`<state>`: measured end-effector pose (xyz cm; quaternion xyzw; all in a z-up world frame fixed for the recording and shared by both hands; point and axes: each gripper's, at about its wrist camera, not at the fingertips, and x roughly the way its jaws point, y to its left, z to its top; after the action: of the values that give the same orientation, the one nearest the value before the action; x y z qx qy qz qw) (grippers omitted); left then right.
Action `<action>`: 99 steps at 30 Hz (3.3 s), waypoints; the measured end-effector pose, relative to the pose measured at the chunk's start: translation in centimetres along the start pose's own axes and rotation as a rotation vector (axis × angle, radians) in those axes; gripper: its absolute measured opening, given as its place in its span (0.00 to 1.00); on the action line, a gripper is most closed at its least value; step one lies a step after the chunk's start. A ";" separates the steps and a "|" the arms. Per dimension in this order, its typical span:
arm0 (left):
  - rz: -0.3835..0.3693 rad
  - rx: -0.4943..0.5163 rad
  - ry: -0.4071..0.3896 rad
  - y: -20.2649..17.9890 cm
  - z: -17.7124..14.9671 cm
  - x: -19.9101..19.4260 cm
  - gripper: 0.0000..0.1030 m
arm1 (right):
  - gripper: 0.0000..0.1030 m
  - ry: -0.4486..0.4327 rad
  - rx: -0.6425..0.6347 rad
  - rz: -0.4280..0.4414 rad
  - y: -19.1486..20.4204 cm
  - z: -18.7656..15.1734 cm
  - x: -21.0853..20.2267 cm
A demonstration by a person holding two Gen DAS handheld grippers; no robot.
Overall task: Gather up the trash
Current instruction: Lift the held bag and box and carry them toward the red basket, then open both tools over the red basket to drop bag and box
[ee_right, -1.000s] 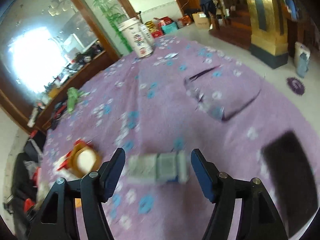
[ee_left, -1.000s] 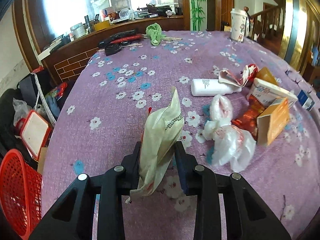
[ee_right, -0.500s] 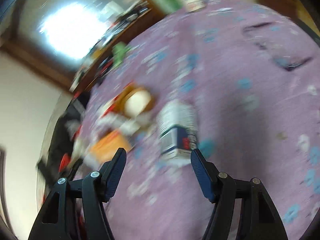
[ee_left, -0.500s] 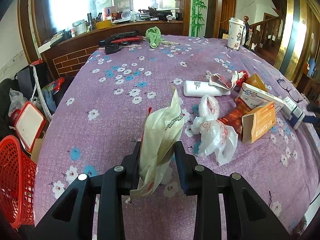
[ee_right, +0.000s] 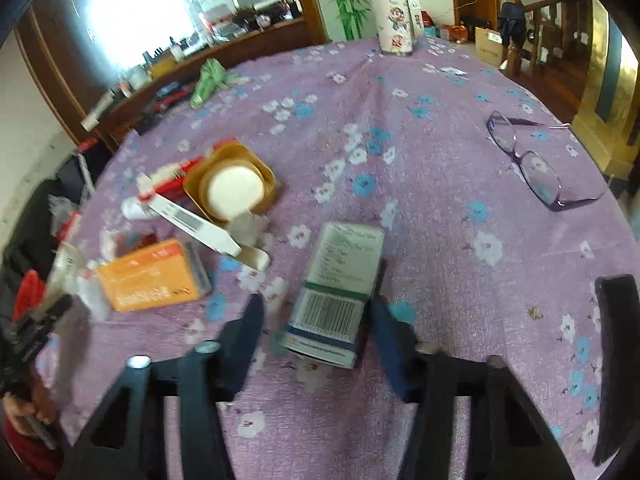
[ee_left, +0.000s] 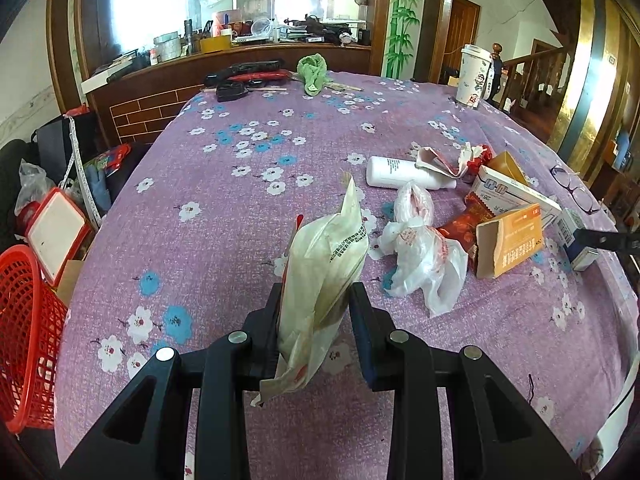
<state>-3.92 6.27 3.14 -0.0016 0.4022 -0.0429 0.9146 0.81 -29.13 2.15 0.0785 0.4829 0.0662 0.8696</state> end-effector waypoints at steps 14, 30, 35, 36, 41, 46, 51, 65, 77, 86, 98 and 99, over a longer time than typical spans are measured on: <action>-0.034 -0.025 -0.033 -0.2 -1.1 -1.6 0.30 | 0.36 -0.121 -0.011 -0.004 1.9 -2.3 -3.7; -0.050 -0.019 -0.051 -0.5 -2.2 -3.5 0.30 | 0.37 -0.050 -0.155 0.092 7.9 -7.4 -3.9; -0.051 -0.015 -0.051 -0.7 -2.3 -3.6 0.30 | 0.37 -0.039 -0.178 0.073 7.9 -7.8 -3.6; -0.051 -0.015 -0.051 -0.7 -2.3 -3.6 0.30 | 0.37 -0.034 -0.182 0.076 8.1 -7.8 -3.4; -0.051 -0.011 -0.051 -1.0 -2.4 -3.7 0.30 | 0.37 -0.009 -0.178 0.070 8.1 -7.7 -2.7; -0.050 -0.017 -0.057 -1.0 -2.4 -3.9 0.30 | 0.36 -0.021 -0.170 0.100 8.2 -7.6 -3.4; -0.053 -0.021 -0.069 -1.0 -2.4 -4.6 0.30 | 0.36 -0.073 -0.182 0.140 9.3 -7.2 -5.1; -0.046 -0.040 -0.082 0.2 -2.5 -5.7 0.30 | 0.36 -0.055 -0.271 0.228 14.9 -6.4 -5.1; 0.020 -0.144 -0.155 5.9 -2.2 -9.4 0.30 | 0.37 -0.026 -0.395 0.327 23.8 -4.5 -4.5; 0.168 -0.289 -0.215 14.7 -3.1 -13.8 0.30 | 0.37 0.005 -0.525 0.452 34.2 -4.2 -4.1; 0.282 -0.469 -0.181 24.9 -6.4 -14.8 0.30 | 0.37 0.045 -0.627 0.558 47.9 -4.1 -2.0; 0.283 -0.477 -0.180 25.4 -6.5 -14.8 0.30 | 0.37 0.051 -0.633 0.564 49.1 -4.1 -1.6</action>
<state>-16.66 33.00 8.67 -0.1643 0.3145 0.1814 0.9172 -5.45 18.96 11.21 -0.0649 0.4196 0.4483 0.7866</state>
